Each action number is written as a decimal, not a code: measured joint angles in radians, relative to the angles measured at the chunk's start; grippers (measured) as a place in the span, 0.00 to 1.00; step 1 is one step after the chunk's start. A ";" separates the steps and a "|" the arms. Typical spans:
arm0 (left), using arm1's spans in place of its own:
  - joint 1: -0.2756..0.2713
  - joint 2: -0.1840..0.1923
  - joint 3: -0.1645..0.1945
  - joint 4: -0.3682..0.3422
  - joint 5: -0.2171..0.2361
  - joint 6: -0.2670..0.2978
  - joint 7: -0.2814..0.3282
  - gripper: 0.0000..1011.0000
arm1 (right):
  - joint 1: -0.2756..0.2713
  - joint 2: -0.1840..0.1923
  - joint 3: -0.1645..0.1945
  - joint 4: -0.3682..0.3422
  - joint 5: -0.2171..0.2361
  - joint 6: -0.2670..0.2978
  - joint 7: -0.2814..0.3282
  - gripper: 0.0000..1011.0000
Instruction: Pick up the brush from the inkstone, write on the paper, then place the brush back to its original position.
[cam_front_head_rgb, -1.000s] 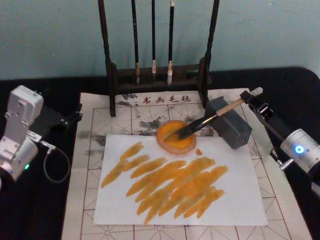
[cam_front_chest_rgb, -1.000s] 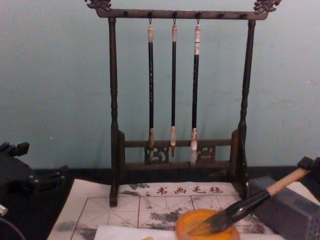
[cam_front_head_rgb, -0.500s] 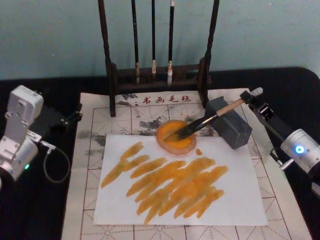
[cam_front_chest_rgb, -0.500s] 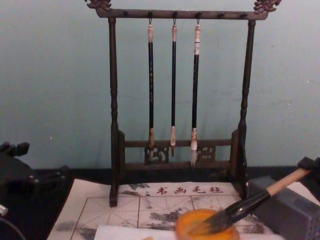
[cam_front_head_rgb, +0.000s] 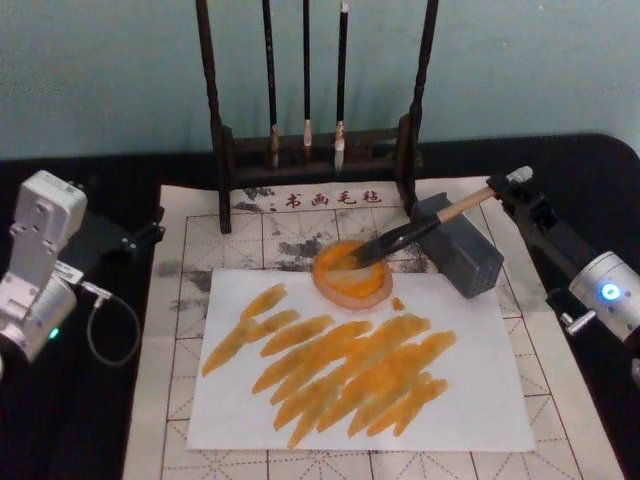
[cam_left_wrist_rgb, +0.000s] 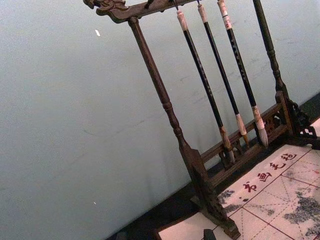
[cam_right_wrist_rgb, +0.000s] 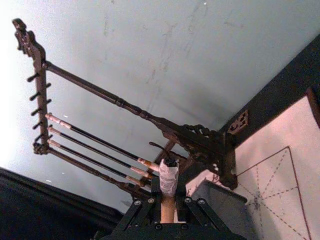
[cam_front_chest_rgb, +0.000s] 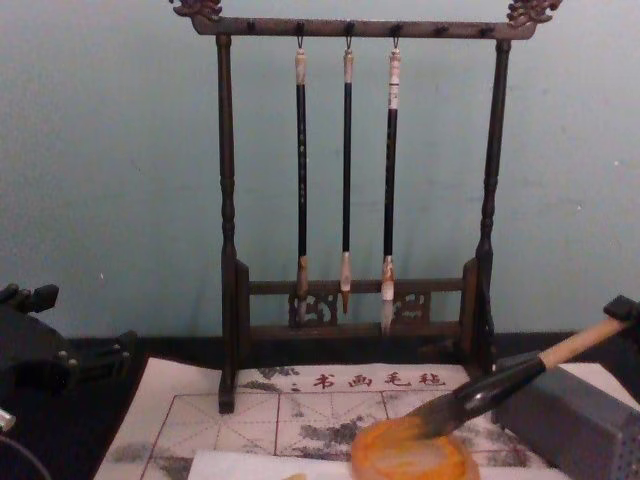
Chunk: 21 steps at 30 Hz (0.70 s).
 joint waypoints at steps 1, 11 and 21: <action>0.000 0.000 0.000 0.000 0.000 0.000 0.000 0.99 | 0.000 0.001 -0.002 -0.003 0.005 0.001 0.000 0.18; 0.000 0.000 0.000 0.000 0.000 0.000 0.000 0.99 | 0.012 0.012 -0.030 -0.010 0.019 -0.006 0.006 0.18; 0.000 0.000 0.000 0.000 0.000 0.000 0.000 0.99 | 0.046 0.018 -0.071 -0.005 0.024 -0.005 0.030 0.18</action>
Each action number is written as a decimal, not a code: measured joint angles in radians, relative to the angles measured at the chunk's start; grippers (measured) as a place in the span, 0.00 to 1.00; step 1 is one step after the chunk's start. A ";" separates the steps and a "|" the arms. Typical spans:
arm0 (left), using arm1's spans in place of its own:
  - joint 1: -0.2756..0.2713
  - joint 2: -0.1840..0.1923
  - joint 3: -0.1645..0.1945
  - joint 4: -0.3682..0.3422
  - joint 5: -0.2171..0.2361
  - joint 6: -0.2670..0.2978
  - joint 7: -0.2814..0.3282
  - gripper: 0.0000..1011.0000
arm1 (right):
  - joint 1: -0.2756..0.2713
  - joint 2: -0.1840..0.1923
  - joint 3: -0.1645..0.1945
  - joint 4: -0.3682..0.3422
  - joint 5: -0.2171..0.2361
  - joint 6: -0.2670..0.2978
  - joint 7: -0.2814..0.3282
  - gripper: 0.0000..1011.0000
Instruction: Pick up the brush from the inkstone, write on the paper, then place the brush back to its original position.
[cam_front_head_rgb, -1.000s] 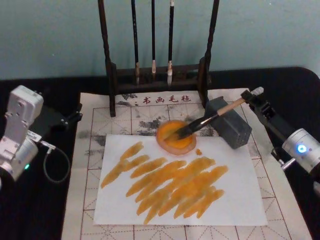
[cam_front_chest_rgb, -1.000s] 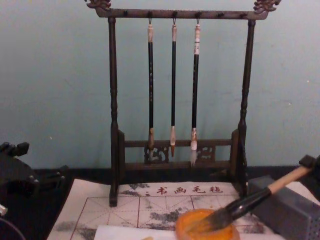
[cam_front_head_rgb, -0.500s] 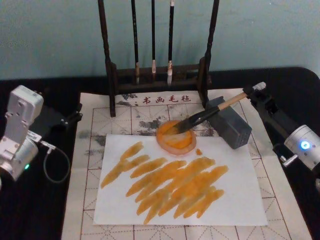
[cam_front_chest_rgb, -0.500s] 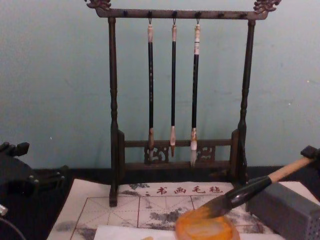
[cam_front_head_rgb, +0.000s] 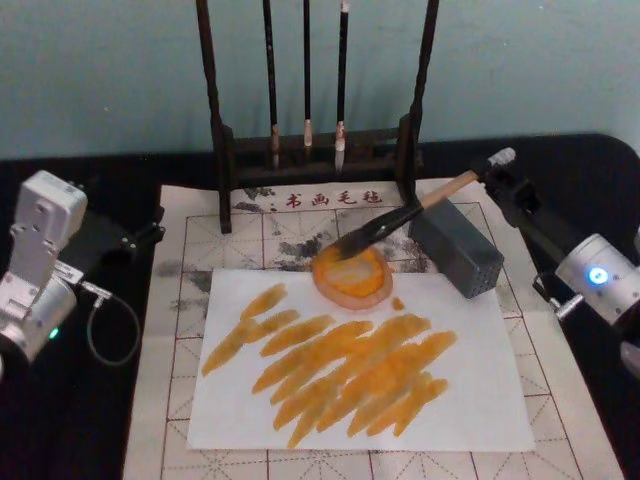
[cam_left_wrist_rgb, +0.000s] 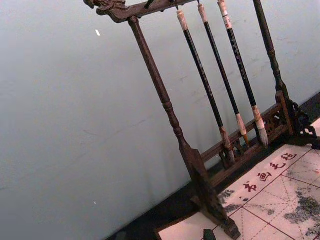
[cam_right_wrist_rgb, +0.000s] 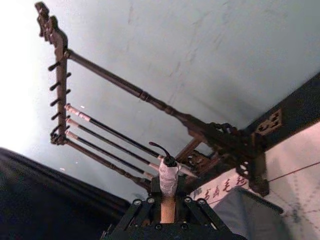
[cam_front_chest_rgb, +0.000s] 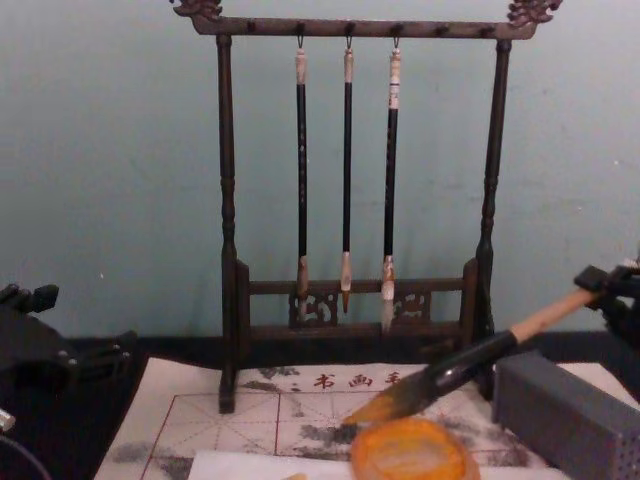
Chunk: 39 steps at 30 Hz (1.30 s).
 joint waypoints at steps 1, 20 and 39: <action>0.000 0.000 0.000 0.000 0.000 0.000 0.000 0.99 | 0.003 0.000 -0.004 0.002 0.000 0.001 0.003 0.18; 0.000 0.000 0.000 0.000 0.000 0.000 0.000 0.99 | 0.138 -0.013 -0.151 0.105 -0.051 0.029 0.115 0.18; 0.000 0.000 0.000 0.000 0.000 0.000 0.000 0.99 | 0.194 0.003 -0.272 0.117 -0.082 0.074 0.181 0.18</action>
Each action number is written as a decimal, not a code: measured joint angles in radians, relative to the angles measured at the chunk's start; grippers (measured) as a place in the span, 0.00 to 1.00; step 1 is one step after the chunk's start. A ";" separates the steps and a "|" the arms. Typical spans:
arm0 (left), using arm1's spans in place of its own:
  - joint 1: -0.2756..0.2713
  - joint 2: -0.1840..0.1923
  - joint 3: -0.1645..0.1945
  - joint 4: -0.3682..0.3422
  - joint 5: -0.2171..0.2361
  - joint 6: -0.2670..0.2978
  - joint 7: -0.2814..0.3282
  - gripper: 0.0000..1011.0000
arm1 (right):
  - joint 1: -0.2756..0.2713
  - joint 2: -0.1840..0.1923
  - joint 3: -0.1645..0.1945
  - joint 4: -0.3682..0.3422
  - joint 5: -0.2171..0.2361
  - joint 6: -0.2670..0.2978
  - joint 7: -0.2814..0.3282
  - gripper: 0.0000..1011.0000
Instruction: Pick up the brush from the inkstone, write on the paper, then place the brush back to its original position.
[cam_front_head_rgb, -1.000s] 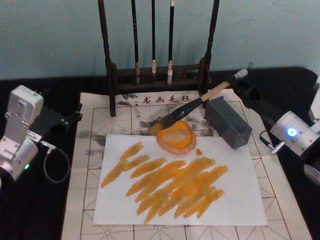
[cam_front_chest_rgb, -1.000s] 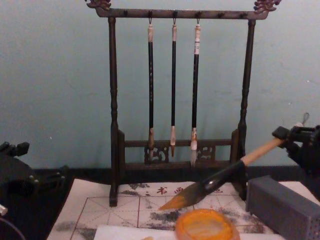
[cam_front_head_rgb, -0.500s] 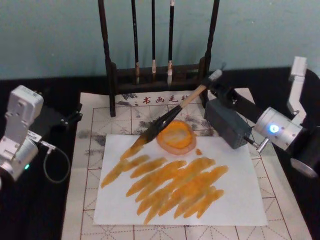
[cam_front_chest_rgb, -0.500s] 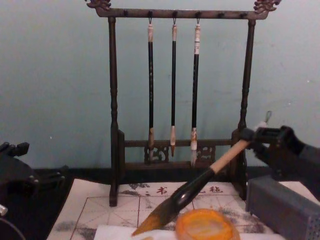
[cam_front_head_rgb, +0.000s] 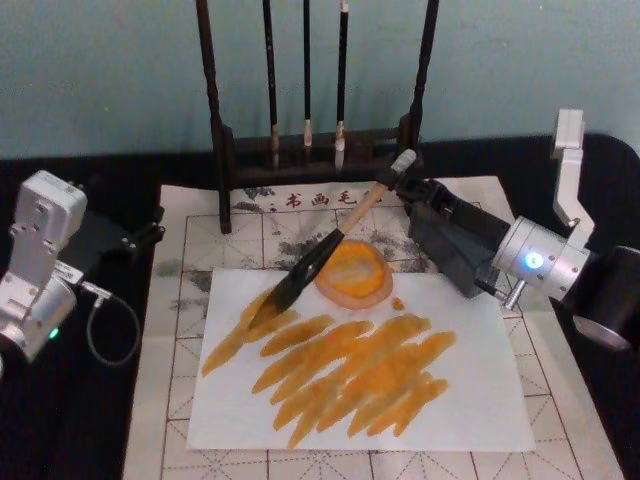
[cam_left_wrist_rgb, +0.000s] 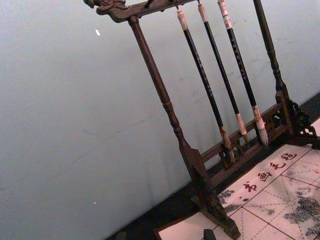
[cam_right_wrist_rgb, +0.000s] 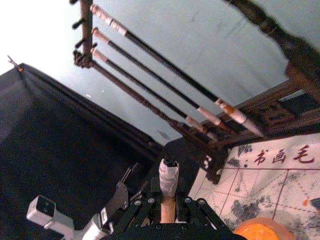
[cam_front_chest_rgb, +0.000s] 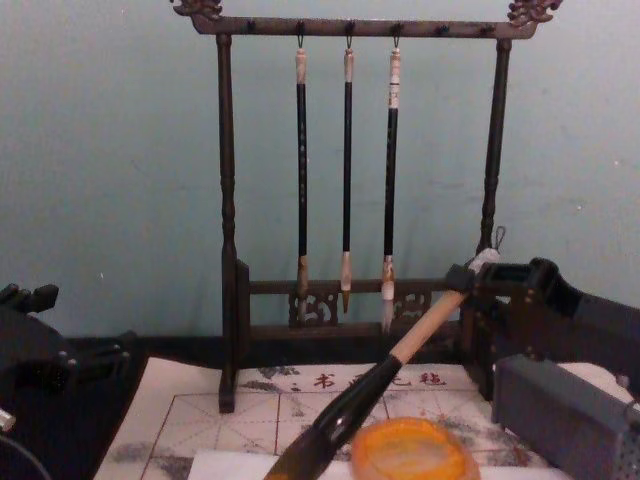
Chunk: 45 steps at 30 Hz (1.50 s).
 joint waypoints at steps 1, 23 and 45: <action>0.000 0.000 0.000 0.000 0.000 0.000 0.000 0.99 | 0.000 0.001 -0.004 -0.003 0.000 0.001 0.001 0.18; 0.000 0.000 0.000 0.000 0.000 0.000 0.000 0.99 | 0.014 0.019 -0.109 -0.052 -0.047 0.000 0.008 0.18; 0.000 0.000 0.000 0.000 0.000 0.000 0.000 0.99 | 0.047 -0.014 -0.155 -0.023 -0.076 0.001 0.016 0.18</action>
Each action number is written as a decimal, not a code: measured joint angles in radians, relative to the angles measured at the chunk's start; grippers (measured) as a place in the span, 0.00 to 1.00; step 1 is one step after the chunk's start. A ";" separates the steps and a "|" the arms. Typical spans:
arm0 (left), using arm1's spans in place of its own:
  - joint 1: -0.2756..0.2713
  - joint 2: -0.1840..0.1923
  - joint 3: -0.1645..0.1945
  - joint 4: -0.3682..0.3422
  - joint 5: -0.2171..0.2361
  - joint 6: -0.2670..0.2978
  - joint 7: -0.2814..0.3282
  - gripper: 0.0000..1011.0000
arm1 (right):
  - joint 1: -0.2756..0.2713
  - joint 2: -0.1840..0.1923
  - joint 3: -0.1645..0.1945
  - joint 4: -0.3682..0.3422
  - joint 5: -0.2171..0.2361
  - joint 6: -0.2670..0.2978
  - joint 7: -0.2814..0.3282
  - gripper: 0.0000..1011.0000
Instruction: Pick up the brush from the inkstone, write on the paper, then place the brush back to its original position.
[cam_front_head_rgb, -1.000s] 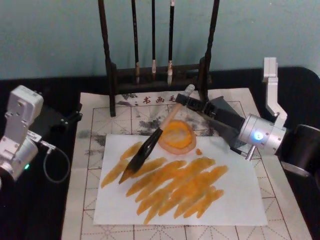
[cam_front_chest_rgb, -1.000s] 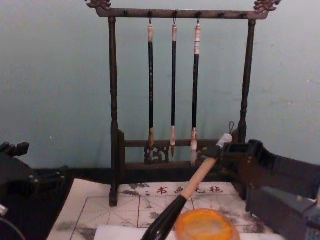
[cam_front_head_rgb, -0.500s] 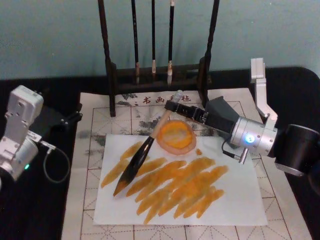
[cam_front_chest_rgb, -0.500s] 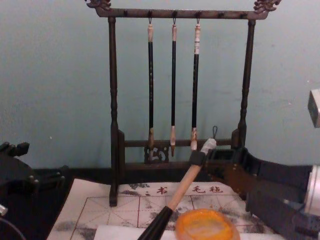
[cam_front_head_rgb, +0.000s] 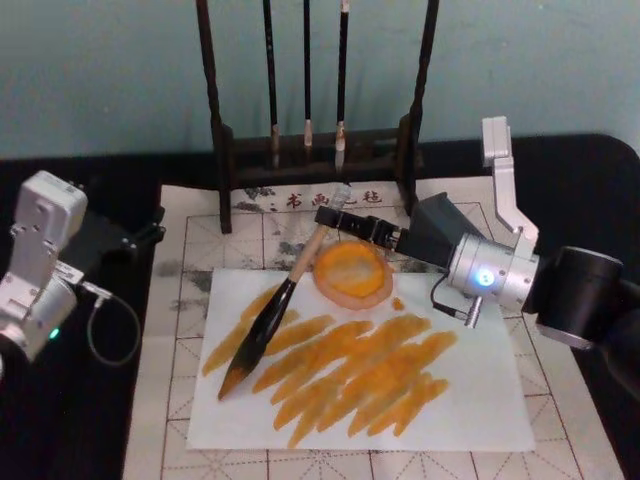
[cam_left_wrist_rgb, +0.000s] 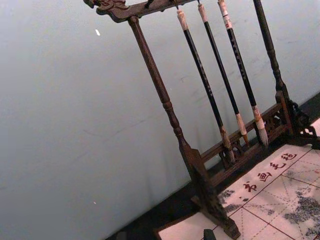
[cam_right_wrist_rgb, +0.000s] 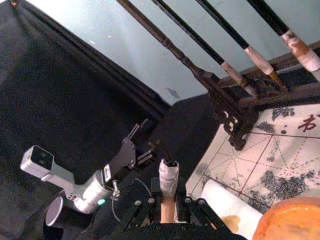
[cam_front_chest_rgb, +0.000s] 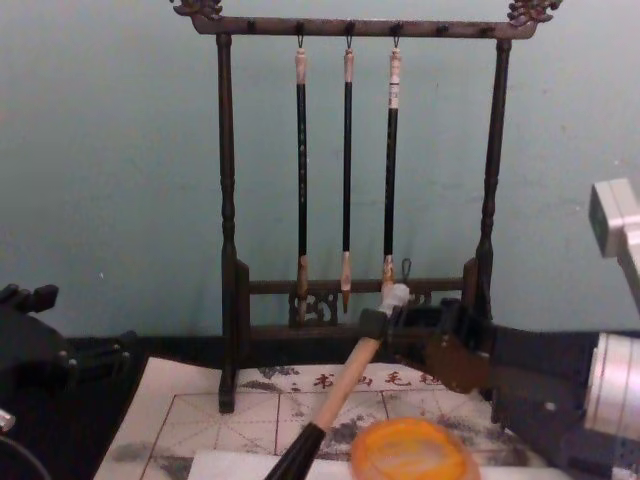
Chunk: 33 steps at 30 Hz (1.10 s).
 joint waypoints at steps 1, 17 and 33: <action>0.000 0.000 0.000 0.000 0.000 0.000 0.000 0.99 | 0.001 -0.001 -0.001 0.002 -0.002 0.000 0.000 0.18; 0.000 0.000 0.000 0.000 0.000 0.000 0.000 0.99 | 0.003 -0.016 -0.008 0.021 -0.045 -0.027 -0.007 0.18; 0.000 0.000 0.000 0.000 0.000 0.000 0.000 0.99 | -0.006 -0.022 0.020 0.025 -0.074 -0.047 -0.015 0.18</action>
